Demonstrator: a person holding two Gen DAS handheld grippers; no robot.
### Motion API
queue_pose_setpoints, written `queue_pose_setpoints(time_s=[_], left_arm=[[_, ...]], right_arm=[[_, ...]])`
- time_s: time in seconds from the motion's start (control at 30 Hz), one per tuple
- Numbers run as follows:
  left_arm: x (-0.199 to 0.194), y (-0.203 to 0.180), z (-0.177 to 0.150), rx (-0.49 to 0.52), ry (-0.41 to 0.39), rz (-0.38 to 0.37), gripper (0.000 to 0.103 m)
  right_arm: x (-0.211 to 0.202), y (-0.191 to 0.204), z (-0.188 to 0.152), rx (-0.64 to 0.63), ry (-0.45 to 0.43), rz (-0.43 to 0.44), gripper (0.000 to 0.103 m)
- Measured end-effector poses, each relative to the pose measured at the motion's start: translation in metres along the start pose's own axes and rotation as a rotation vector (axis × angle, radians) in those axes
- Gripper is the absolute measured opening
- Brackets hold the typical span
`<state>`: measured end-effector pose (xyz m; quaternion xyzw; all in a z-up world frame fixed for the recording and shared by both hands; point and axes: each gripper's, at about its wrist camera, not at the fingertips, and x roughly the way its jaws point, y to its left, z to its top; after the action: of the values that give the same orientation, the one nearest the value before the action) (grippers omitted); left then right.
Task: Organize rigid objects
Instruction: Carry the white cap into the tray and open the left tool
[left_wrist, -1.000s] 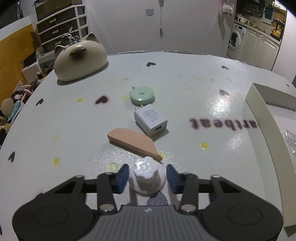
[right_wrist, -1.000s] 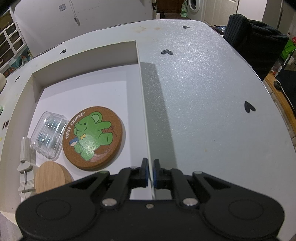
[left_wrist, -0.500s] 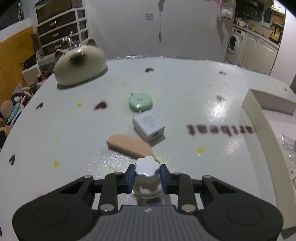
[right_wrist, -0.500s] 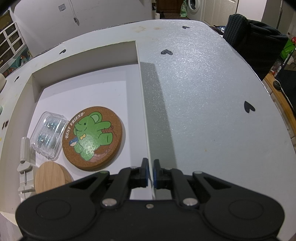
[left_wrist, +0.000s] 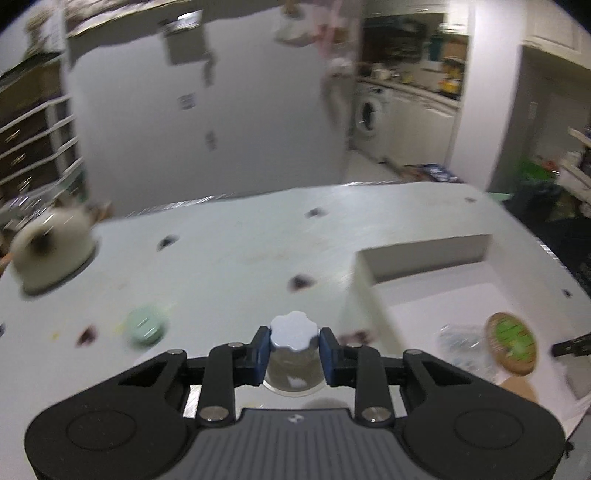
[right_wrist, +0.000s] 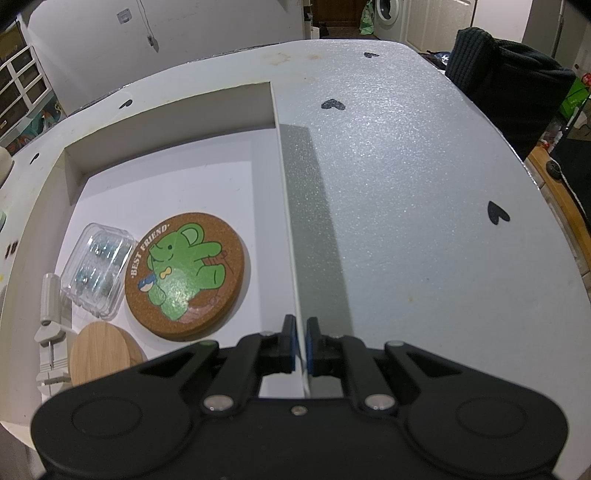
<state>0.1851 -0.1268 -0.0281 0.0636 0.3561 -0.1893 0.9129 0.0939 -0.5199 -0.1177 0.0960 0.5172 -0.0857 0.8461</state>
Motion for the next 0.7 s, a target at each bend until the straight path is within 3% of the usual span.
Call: queue_pose_setpoints(time_s=[0.37, 0.7], left_arm=[[0.048, -0.079, 0.042, 0.169, -0.007, -0.181, 0.03], [0.104, -0.114, 0.049, 0.278, 0.087, -0.194, 0.03]], right_arm=[[0.0, -0.002, 0.0, 0.007, 0.001, 0.002, 0.007], [0.0, -0.004, 0.001, 0.01, 0.007, 0.006, 0.007]])
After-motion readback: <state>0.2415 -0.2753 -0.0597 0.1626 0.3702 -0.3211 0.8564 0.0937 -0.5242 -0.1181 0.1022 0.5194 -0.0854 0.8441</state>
